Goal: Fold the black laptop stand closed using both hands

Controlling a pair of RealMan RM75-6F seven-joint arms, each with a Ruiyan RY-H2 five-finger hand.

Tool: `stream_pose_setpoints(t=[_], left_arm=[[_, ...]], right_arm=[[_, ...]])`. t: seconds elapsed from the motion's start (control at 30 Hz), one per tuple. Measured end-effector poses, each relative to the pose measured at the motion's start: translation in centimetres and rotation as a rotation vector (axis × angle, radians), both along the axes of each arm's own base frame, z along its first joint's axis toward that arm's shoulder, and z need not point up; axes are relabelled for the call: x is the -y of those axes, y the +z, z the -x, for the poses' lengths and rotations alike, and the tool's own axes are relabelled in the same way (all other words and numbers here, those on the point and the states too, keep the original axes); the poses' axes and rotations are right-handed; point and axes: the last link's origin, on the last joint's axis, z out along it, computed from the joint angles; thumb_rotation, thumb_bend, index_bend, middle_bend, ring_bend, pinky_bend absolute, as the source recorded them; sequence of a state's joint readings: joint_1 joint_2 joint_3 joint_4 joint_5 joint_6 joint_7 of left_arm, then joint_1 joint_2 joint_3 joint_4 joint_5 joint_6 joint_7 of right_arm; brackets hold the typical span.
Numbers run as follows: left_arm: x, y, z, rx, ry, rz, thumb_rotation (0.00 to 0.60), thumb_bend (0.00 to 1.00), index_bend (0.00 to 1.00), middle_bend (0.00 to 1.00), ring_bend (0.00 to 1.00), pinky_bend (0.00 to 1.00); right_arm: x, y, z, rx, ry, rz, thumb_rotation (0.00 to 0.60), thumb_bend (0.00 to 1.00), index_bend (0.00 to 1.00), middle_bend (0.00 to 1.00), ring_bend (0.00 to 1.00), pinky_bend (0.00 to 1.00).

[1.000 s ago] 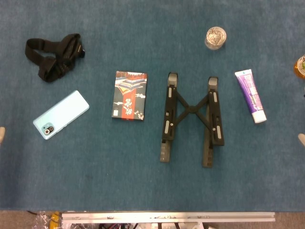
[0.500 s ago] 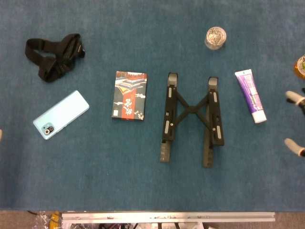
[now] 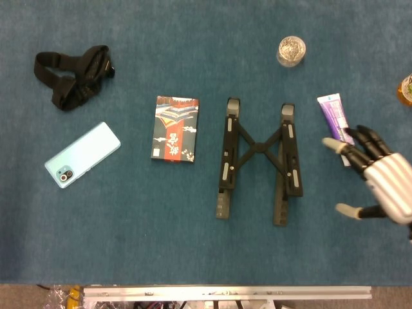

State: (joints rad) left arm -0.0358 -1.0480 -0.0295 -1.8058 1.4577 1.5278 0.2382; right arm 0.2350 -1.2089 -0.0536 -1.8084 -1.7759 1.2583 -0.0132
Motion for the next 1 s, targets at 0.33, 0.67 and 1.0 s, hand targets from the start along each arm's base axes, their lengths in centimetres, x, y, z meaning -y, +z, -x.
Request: stream_pose_setpoints(t=[0.33,0.67,1.0], left_arm=[[0.0,0.2,0.6,0.021,0.023,0.006,0.600,0.26,0.04,0.01,0.00,0.01],[0.1,0.3,1.0,0.013,0.036,0.001,0.600,0.26,0.04,0.01,0.00,0.01],[0.1,0.4,1.4,-0.002,0.047,-0.006,0.600,0.26,0.04,0.01,0.00,0.01]], right_arm=[[1.5,-4.3,-3.1,0.011,0.079,-0.043,0.600,0.00,0.10,0.22,0.05,0.03],[3.9,-6.7,-4.7,0.001,0.118,-0.025,0.600,0.01,0.10,0.22,0.05,0.03],[6.9,-7.6,-6.5,0.013,0.126,0.030,0.600,0.05,0.10,0.22,0.05,0.03]])
